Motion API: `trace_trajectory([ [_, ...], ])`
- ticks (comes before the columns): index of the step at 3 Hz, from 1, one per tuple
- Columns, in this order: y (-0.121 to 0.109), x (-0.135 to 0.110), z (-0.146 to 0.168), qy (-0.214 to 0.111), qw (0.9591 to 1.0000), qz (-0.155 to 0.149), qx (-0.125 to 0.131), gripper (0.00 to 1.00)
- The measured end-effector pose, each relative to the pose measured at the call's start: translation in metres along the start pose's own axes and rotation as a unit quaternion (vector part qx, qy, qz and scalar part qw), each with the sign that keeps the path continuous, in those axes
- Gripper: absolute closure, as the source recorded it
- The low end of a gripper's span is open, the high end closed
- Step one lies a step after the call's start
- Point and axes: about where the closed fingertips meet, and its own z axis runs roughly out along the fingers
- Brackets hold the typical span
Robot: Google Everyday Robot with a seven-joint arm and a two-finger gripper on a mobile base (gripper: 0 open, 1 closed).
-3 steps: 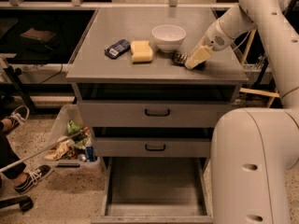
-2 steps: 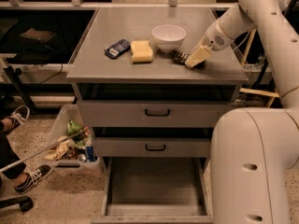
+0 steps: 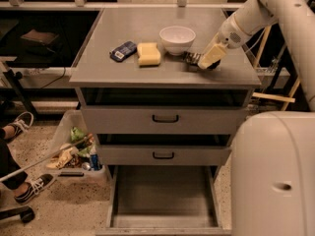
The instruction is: Place rxbar chocolate into bottom drawer
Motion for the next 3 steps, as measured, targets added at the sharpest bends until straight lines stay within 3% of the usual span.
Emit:
trace_trajectory([
  [1,0.005,-0.018,-0.052,0.000,0.9974,-0.015,0.071,1.00],
  [2,0.015,-0.030,-0.072,0.014,0.9942,-0.037,0.100,1.00],
  [3,0.015,-0.030,-0.072,0.014,0.9942,-0.037,0.100,1.00],
])
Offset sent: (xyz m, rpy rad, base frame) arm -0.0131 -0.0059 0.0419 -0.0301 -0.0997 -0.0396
